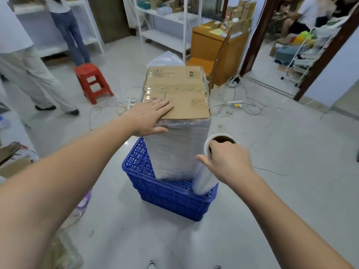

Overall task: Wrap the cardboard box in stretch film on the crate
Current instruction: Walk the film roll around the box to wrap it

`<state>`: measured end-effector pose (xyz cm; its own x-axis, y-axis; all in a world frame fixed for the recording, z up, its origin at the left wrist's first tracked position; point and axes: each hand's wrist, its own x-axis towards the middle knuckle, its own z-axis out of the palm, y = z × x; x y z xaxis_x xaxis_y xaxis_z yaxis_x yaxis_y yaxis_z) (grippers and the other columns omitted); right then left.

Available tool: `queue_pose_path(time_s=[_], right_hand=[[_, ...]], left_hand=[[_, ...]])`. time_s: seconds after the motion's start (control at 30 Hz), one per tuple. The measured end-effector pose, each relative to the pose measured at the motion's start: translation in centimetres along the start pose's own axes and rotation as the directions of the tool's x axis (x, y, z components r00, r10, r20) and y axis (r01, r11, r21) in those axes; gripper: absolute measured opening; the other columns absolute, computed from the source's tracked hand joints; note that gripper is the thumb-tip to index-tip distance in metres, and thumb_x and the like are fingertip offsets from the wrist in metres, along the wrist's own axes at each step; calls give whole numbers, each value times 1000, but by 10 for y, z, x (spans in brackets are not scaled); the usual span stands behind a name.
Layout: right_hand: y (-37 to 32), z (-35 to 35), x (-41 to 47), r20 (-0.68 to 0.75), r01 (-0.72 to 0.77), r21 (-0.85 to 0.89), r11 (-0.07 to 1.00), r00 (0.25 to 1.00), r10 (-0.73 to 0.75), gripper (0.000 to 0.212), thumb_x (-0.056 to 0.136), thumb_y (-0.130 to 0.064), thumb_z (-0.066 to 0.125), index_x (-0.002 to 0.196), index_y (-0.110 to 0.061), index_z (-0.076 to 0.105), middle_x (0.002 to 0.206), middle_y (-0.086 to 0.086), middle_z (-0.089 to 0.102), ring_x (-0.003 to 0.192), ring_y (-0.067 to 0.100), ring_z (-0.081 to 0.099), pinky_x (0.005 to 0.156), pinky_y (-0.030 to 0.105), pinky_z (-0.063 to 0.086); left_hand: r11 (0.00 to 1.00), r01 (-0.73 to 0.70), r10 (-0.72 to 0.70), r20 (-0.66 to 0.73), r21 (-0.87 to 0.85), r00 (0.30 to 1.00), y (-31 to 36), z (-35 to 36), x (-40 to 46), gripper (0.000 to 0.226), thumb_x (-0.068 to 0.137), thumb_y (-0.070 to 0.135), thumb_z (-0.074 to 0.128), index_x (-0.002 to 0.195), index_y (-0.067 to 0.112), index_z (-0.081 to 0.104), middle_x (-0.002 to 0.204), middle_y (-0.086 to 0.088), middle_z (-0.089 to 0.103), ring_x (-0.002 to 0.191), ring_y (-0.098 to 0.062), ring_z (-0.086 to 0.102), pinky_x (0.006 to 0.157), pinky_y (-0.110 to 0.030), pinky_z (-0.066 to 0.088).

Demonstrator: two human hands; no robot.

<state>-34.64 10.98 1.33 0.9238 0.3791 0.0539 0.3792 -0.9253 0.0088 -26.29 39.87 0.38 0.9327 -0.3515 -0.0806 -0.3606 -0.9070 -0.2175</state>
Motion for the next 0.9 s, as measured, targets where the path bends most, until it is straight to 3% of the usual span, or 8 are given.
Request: queue_pose_path(time_s=[0.17, 0.33, 0.4, 0.47, 0.6, 0.77, 0.9], right_hand=[[-25, 7, 3, 9, -203, 71, 977, 979, 203, 28, 90, -35, 49, 70, -18, 42, 65, -1, 54, 59, 20, 50, 52, 30, 37], [-42, 13, 4, 59, -338, 83, 937, 941, 334, 22, 85, -32, 45, 72, -15, 47, 63, 1, 55, 56, 21, 51, 50, 30, 36], [-45, 11, 5, 77, -354, 67, 933, 934, 349, 30, 87, -39, 47, 70, -15, 50, 63, 1, 56, 57, 20, 52, 49, 29, 36], [-46, 8, 8, 94, -363, 28, 932, 929, 359, 50, 90, -59, 48, 67, -15, 52, 61, 0, 56, 55, 18, 51, 47, 28, 34], [-52, 8, 14, 57, -373, -69, 925, 925, 377, 79, 72, -91, 36, 59, -15, 53, 53, -2, 55, 48, 15, 51, 43, 25, 34], [-63, 7, 11, 50, -337, -74, 938, 939, 341, 83, 69, -95, 32, 58, -16, 55, 52, -3, 56, 47, 15, 52, 43, 26, 34], [-69, 13, 9, 3, -337, -141, 931, 940, 341, 80, 72, -93, 33, 62, -17, 54, 52, -3, 54, 46, 15, 51, 42, 24, 34]], left_hand=[[995, -97, 97, -124, 9, 988, -11, 9, 1, 93, 96, 74, 42, 166, 19, 13, 170, -11, 19, 154, -30, 24, 126, -41, 17], [993, -116, 116, -214, 15, 970, -14, 17, 2, 88, 96, 69, 50, 162, 18, 26, 164, -14, 33, 145, -33, 37, 122, -46, 30], [992, -123, 119, -238, -3, 964, -15, 21, 4, 86, 94, 66, 57, 160, 16, 32, 160, -17, 38, 141, -36, 42, 119, -47, 32], [991, -131, 122, -256, -18, 959, -16, 24, 5, 85, 93, 63, 62, 158, 14, 36, 157, -19, 42, 138, -38, 45, 117, -48, 34], [990, -142, 132, -256, -22, 958, -18, 28, 8, 85, 94, 65, 56, 159, 14, 33, 160, -18, 39, 144, -36, 39, 122, -48, 28], [994, -103, 92, -229, -36, 969, -17, 32, 7, 92, 95, 73, 41, 164, 18, 16, 171, -14, 17, 157, -31, 20, 128, -48, 16], [997, -50, 37, -214, -56, 976, -11, 29, 6, 101, 90, 88, 25, 165, 21, 14, 172, -10, 13, 158, -27, 17, 128, -48, 16]])
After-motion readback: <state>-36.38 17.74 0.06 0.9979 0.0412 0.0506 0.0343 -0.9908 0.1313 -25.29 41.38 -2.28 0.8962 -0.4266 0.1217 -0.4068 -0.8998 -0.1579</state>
